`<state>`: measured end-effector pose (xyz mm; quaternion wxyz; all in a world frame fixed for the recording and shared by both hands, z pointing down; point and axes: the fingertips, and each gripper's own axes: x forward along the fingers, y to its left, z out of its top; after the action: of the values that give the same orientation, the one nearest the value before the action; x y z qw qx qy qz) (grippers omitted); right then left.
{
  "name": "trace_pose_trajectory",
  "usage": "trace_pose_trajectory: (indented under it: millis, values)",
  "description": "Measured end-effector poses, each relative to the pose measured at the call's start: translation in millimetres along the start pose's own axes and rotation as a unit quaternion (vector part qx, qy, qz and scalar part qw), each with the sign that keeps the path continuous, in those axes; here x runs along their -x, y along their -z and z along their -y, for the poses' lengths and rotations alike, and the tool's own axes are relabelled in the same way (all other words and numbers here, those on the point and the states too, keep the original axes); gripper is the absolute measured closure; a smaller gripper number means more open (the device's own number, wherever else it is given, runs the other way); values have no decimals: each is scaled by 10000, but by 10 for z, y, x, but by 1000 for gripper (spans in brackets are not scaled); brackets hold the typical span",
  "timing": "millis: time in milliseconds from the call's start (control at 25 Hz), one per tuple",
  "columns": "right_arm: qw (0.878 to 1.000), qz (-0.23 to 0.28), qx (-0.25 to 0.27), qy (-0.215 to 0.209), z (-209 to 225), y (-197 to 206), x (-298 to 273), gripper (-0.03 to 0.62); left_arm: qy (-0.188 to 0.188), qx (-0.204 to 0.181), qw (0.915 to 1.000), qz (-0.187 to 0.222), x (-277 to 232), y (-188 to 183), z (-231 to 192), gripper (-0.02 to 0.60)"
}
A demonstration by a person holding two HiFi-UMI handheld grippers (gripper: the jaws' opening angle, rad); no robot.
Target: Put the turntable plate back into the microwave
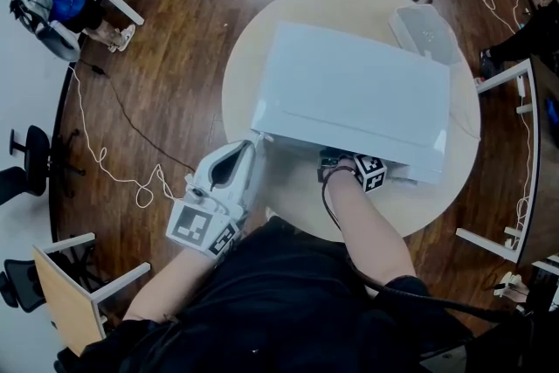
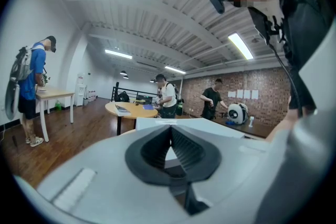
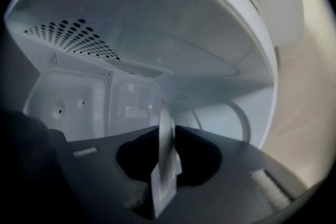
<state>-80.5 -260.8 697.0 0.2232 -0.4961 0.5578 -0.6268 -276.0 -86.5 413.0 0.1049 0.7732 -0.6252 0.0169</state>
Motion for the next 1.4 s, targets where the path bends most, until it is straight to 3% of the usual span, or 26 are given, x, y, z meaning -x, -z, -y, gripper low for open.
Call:
trace_pose_trajectory:
  millis: [280, 720, 1400]
  values:
    - [9999, -114, 37, -89, -45, 45, 77, 474, 73, 0, 9999, 82, 7, -54, 7, 578]
    - [9994, -46, 353, 46, -5, -25, 237, 427, 135, -62, 9998, 164, 60, -97, 90, 578]
    - [9984, -266, 496, -28, 46, 34, 511, 418, 251, -155, 9993, 241, 95, -105, 294, 578]
